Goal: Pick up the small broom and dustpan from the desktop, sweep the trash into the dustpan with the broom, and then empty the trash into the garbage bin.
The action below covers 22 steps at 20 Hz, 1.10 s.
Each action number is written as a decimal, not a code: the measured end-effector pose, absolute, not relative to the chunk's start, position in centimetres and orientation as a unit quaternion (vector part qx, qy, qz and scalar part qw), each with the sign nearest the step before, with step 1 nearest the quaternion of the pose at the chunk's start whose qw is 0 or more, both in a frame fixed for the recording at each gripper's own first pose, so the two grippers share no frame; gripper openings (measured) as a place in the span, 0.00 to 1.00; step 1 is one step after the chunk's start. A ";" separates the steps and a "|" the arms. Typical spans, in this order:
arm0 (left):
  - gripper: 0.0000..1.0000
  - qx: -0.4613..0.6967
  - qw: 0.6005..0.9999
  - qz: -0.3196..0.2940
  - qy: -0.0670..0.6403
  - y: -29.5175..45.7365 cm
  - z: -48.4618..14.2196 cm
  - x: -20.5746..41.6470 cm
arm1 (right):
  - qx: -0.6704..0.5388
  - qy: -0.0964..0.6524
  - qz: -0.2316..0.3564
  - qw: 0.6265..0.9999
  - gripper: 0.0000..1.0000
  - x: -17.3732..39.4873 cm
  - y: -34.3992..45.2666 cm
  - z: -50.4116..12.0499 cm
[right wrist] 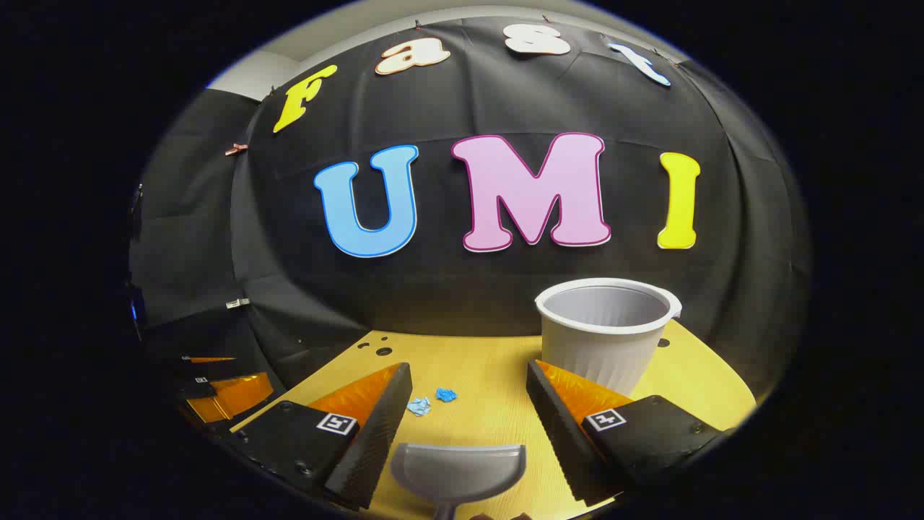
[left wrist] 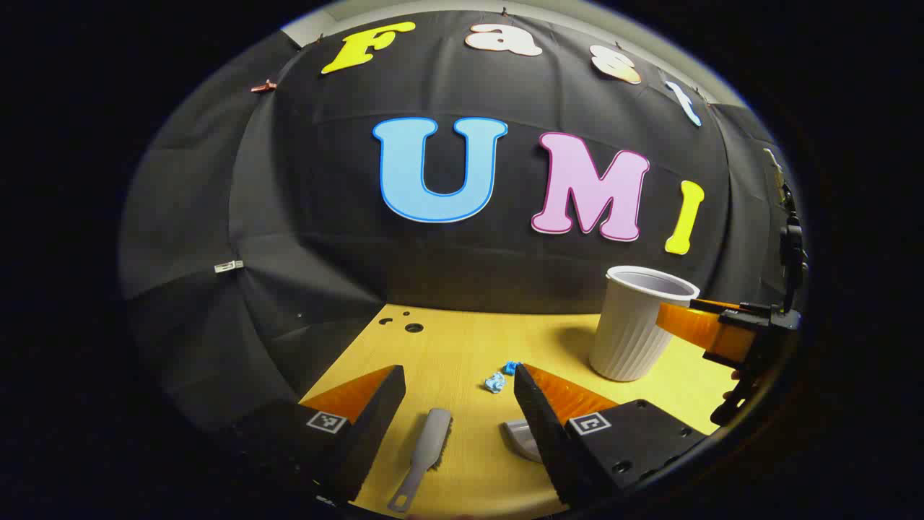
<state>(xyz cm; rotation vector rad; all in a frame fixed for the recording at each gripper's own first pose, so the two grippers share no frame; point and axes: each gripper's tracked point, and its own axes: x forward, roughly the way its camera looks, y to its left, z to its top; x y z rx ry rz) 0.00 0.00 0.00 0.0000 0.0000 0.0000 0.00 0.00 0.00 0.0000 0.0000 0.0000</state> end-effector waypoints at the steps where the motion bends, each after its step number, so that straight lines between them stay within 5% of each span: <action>1: 0.96 -0.002 1.000 0.001 0.002 0.1 -0.1 0.0 | -0.001 0.005 0.002 1.000 0.99 0.0 0.1 -0.3; 22: 0.96 0.007 0.997 0.027 0.065 1.5 -3.8 0.1 | -0.005 0.064 0.033 0.997 0.99 1.1 0.6 -3.9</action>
